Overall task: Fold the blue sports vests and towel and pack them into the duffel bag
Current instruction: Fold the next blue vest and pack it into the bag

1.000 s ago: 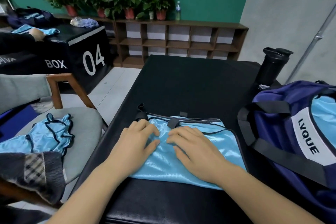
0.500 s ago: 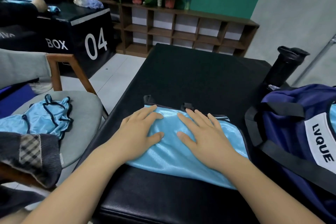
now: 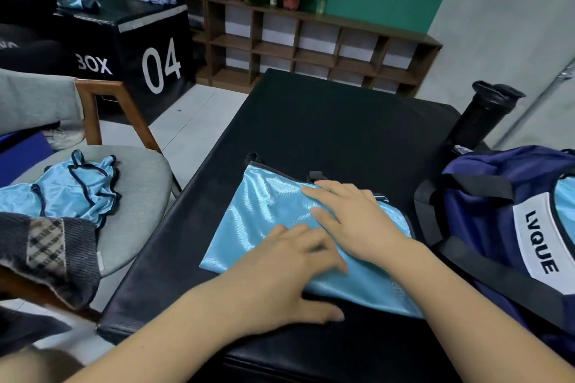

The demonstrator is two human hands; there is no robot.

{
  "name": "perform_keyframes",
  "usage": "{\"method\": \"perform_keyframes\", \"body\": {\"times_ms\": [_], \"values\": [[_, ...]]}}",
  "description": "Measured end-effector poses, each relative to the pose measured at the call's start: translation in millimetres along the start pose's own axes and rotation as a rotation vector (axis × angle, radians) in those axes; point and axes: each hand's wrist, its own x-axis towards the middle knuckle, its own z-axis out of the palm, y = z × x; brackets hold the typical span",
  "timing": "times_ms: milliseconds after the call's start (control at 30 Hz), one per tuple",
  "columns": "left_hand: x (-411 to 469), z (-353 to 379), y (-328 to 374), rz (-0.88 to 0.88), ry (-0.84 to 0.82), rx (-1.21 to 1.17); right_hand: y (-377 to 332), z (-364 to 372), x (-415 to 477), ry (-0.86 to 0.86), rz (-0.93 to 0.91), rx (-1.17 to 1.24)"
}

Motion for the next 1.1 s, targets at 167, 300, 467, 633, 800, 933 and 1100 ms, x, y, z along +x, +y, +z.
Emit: {"method": "perform_keyframes", "body": {"times_ms": [167, 300, 467, 633, 800, 933, 1100], "values": [[-1, 16, -1, 0.084, 0.083, 0.095, 0, -4, 4, 0.004, 0.032, -0.052], [-4, 6, -13, 0.034, 0.108, 0.154, 5, -13, 1, 0.013, 0.117, -0.116], [-17, -15, -46, -0.112, 0.144, 0.199, 12, -23, -10, 0.049, 0.231, -0.156], [-32, -38, -89, -0.327, 0.205, 0.271, 11, -20, -21, 0.244, 0.178, -0.136], [-35, -51, -72, -0.297, 0.203, 0.099, 21, -6, -33, 0.413, 0.078, 0.072], [-32, -50, -26, -0.169, 0.025, -0.13, 22, -10, -42, 0.536, 0.006, 0.238], [-29, -39, -8, -0.146, -0.143, -0.089, -1, -11, -51, 0.502, -0.145, 0.325]]}}
